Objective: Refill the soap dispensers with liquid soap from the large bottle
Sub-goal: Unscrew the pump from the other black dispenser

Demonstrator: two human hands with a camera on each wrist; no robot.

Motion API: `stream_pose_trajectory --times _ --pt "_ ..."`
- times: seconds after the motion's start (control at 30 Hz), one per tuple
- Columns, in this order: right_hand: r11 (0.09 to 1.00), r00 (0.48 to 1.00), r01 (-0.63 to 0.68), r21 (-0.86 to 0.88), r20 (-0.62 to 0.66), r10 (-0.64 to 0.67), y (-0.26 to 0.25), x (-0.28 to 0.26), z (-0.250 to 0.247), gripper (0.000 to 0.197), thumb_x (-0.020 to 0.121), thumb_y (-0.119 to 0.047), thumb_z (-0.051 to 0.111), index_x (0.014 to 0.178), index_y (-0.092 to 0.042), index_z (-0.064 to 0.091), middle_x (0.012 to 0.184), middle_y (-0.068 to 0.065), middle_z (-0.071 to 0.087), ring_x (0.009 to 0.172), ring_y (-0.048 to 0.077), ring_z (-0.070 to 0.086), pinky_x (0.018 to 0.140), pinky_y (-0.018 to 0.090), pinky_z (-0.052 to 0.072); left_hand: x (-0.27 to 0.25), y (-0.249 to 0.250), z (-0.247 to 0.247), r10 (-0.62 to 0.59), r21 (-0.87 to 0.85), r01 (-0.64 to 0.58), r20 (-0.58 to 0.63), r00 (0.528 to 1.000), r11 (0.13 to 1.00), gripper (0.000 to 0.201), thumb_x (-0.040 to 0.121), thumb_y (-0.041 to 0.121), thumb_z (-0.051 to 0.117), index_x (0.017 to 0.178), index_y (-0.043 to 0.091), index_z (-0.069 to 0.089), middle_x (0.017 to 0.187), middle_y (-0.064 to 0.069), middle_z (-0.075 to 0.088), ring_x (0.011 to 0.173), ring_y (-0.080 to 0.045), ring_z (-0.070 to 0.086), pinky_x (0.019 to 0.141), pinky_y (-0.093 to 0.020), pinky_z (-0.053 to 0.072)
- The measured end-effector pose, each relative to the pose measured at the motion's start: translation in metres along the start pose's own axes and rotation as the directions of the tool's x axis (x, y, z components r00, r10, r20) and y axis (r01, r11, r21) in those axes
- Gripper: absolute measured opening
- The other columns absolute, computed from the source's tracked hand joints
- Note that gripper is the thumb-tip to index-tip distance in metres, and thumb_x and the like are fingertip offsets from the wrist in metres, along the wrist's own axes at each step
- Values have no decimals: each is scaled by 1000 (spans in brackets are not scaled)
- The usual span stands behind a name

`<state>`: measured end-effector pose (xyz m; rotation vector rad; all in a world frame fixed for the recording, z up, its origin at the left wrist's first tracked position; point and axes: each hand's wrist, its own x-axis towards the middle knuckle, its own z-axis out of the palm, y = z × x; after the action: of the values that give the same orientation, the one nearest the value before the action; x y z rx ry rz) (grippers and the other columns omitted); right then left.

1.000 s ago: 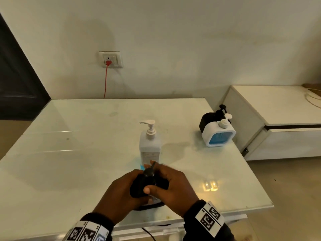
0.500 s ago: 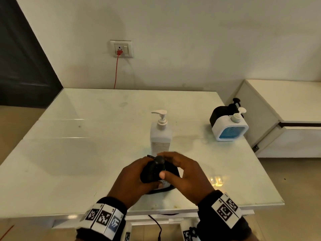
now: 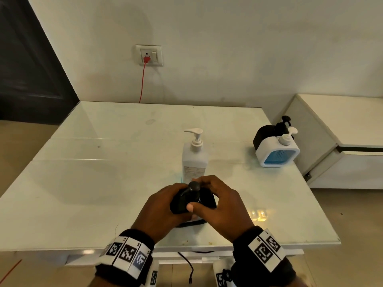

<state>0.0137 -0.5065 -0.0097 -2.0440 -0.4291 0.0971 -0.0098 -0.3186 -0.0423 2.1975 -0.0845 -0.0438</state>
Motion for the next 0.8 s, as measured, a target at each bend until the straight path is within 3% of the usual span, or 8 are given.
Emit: stream_pose_trajectory --times 0.1,0.23,0.3,0.4,0.47,0.63,0.7,0.8 --pt "997 999 -47 -63 -22 45 -3 1 5 40 75 -38 82 101 -43 53 101 -22 66 98 -8 59 80 4 43 0 -1 0 5 0 -5 -11 1000 1000 55 80 31 88 123 43 56 111 23 65 101 7 61 85 -4 43" --pt "997 1000 -13 -74 21 15 -1 0 4 48 86 -25 74 120 -48 51 129 -25 54 116 -11 47 97 1 33 -1 1 0 -5 -20 4 -14 1000 1000 58 79 29 89 119 48 51 111 31 59 101 12 57 87 -3 42" --pt "999 999 6 -48 36 -4 -1 0 2 53 86 -23 73 122 -53 47 133 -26 51 119 -15 44 96 -2 29 0 0 1 -2 -25 1 -17 1000 1000 60 79 28 89 118 51 51 111 34 57 100 17 56 87 -1 41" --pt "998 999 -44 -34 -27 44 -1 0 5 47 76 -39 81 112 -47 51 113 -24 63 105 -12 56 84 1 40 0 -3 1 19 -18 -20 -34 999 1000 63 79 26 89 122 53 51 111 34 58 104 21 55 86 1 41" --pt "996 996 -68 -61 -59 64 -1 2 8 43 73 -45 82 106 -42 53 105 -22 64 100 -10 57 78 1 40 -1 -3 1 29 -17 -30 -43 999 999 66 78 27 89 119 58 48 113 34 59 107 22 54 86 2 41" --pt "995 999 -16 -101 -49 11 1 2 9 49 80 -47 69 126 -46 53 125 -29 55 118 -11 47 94 -1 29 0 -1 2 26 -27 -27 -46 999 999 65 78 29 89 120 57 49 118 32 63 112 18 55 91 -4 46" --pt "997 999 -2 -77 -42 -1 -1 1 7 48 78 -45 67 122 -54 48 123 -37 50 119 -18 44 95 -1 28 0 0 1 22 -39 -24 -52 998 999 63 78 26 89 119 55 51 117 32 63 111 17 56 90 -4 46" --pt "998 996 -46 -35 -78 43 0 2 7 47 67 -59 70 109 -48 55 109 -28 63 107 -10 55 85 2 40 -1 3 1 26 -33 -28 -63 998 999 59 80 23 88 117 51 53 115 28 65 110 13 58 89 -9 48"
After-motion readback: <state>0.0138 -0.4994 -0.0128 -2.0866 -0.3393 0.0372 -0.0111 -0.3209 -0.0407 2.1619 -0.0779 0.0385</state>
